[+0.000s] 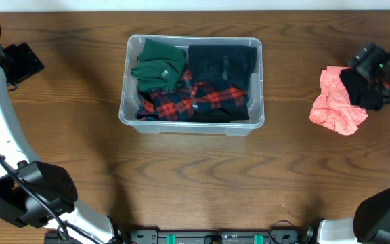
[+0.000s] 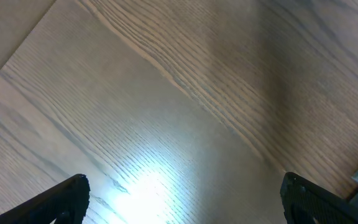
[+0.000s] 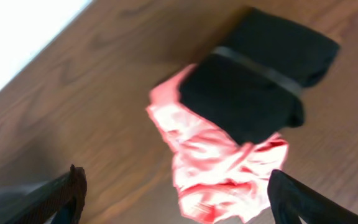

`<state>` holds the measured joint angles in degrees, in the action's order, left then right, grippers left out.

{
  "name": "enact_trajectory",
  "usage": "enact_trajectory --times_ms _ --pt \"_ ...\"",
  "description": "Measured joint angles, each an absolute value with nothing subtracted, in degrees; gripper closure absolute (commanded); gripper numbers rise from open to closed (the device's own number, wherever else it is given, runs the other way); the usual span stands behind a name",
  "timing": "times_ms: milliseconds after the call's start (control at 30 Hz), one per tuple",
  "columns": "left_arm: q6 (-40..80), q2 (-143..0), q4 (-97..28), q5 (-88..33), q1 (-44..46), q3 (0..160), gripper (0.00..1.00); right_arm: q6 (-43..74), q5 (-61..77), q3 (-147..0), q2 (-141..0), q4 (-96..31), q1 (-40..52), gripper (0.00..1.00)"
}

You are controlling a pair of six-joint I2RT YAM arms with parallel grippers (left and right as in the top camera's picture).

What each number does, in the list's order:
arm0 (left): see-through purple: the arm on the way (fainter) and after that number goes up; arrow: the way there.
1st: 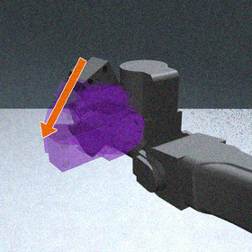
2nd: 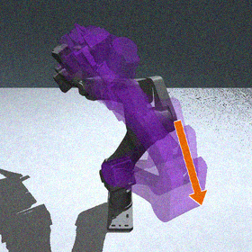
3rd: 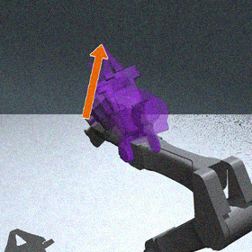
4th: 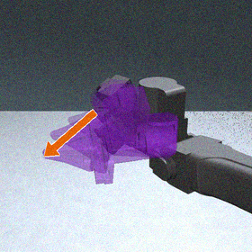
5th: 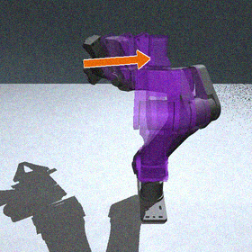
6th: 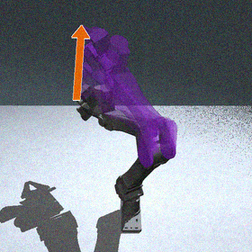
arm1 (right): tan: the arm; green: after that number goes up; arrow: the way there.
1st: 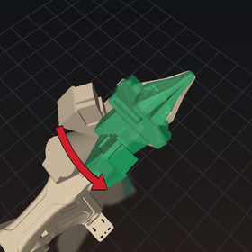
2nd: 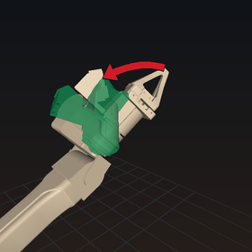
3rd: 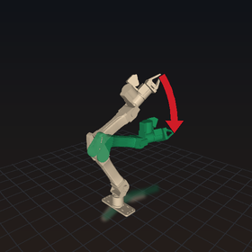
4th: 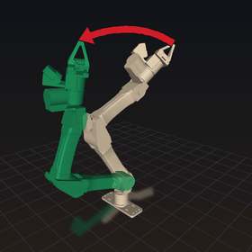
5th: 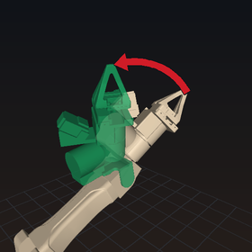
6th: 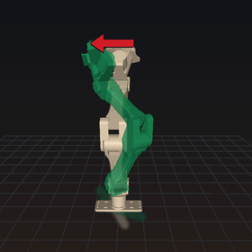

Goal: Pack container
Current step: 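Move the right gripper back and grasp the black banded bundle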

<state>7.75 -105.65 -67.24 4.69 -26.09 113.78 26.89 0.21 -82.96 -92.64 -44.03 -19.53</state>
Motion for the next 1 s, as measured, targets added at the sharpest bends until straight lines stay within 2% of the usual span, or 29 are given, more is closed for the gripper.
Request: enact_trajectory --times_ms 167,233,400,700,1000 --pt "7.7 -105.6 -67.2 4.7 -26.1 113.8 0.02 28.3 1.4 -74.9 -92.6 -39.1 -25.2 0.11" --pt "7.7 -105.6 -67.2 4.7 -26.1 113.8 0.02 28.6 1.8 -71.9 -92.7 -37.0 -27.4 0.15" --pt "7.7 -105.6 -67.2 4.7 -26.1 113.8 0.02 29.5 3.4 -65.5 -92.7 -28.8 -31.7 0.16" --pt "7.7 -105.6 -67.2 4.7 -26.1 113.8 0.02 30.7 7.0 -54.0 -92.9 -9.6 -33.5 0.16" --pt "7.7 -105.6 -67.2 4.7 -26.1 113.8 0.02 32.4 9.8 -52.8 -100.6 1.6 -33.5 0.22"
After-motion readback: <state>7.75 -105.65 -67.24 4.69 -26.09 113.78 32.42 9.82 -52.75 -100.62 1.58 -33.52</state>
